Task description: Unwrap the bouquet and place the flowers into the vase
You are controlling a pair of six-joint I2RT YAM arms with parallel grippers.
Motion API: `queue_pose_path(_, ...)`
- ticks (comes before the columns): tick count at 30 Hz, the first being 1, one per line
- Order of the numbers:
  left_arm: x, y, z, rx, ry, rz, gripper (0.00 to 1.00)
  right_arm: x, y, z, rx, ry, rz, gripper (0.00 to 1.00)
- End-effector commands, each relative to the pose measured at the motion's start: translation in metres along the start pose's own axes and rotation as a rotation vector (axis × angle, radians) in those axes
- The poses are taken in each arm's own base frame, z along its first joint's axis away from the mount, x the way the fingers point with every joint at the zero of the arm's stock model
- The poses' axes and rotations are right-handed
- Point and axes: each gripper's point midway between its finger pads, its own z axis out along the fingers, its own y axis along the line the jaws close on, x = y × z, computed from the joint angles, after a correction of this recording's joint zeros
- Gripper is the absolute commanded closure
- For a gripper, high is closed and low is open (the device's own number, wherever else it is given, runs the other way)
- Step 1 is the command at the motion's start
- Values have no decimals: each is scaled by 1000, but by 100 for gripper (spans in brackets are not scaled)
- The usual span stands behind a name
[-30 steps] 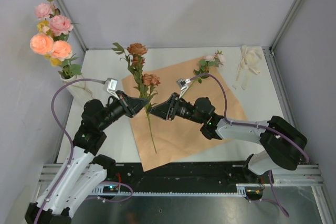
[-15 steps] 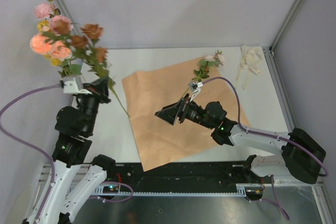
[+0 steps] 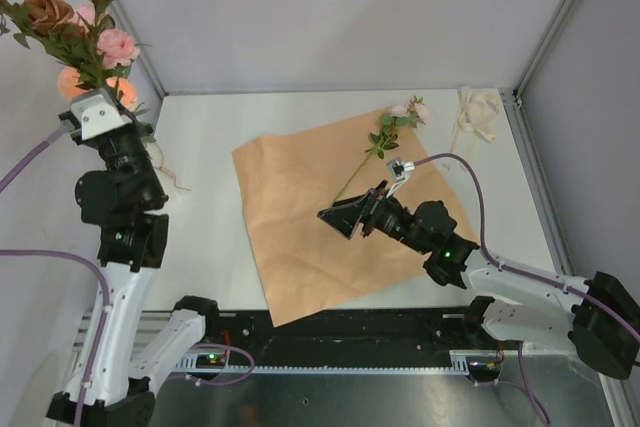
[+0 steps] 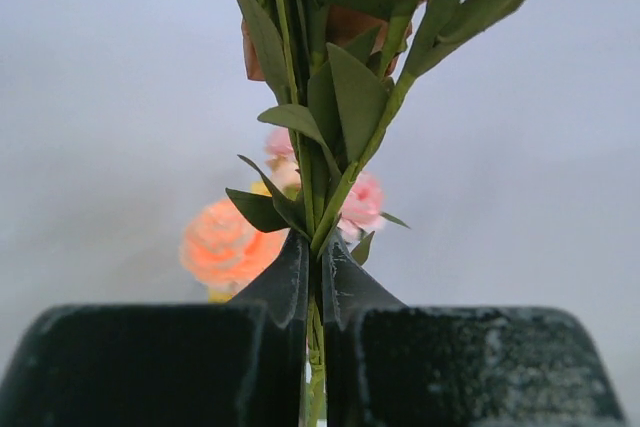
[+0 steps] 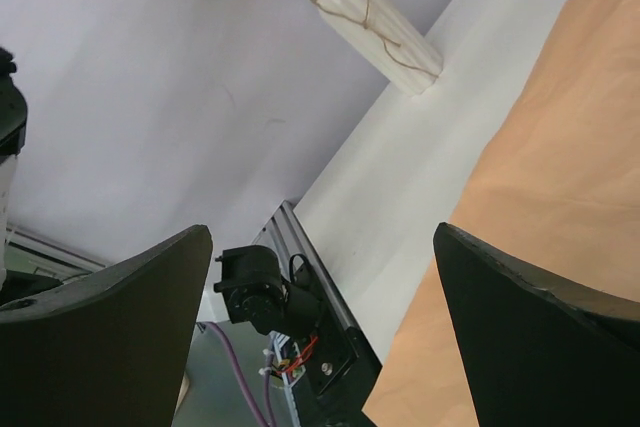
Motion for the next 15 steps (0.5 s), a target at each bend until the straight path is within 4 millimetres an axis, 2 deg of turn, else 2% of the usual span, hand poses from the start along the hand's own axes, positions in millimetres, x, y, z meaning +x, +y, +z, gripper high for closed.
queue_pose_path(1,-23,25,20,-116,-129,84,100,-18,-3,-11,13,-64,-28,1)
queue_pose_path(4,-22,44,27,-211,-128,115,100,-22,-8,-19,26,-77,-26,1)
queue_pose_path(7,-22,61,21,-285,-137,92,100,-28,-13,-25,38,-96,-30,1)
queue_pose_path(10,-23,69,14,-305,-153,62,100,-34,-18,-30,46,-115,-32,1)
queue_pose_path(15,-19,89,12,-383,-158,50,100,-36,-24,-33,41,-123,-13,1)
